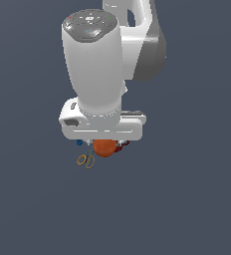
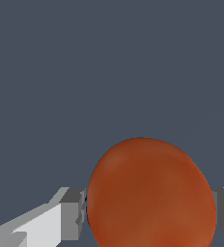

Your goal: Pick up a designated object from a clutter of objects.

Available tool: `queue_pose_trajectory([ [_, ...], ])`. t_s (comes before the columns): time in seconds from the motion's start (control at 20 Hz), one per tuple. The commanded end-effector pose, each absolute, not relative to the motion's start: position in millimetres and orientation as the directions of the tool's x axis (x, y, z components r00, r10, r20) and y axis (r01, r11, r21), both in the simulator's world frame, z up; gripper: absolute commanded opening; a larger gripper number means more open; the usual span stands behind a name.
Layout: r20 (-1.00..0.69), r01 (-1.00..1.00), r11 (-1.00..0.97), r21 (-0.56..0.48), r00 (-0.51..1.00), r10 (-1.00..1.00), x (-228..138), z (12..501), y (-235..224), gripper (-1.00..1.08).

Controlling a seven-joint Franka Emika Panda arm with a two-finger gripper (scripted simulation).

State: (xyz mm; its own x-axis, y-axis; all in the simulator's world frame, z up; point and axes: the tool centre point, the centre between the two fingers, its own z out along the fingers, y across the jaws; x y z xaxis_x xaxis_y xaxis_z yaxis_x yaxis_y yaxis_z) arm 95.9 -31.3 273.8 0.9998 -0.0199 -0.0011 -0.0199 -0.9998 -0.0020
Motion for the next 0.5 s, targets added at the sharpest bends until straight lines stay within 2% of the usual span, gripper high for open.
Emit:
queue_pose_trajectory([
  [0.0, 0.0, -0.019, -1.0, -0.002, 1.0, -0.019, 101, 300, -48, -1.0],
  [0.45, 0.0, -0.019, -1.0, -0.001, 1.0, -0.019, 116, 371, -93, -1.0],
])
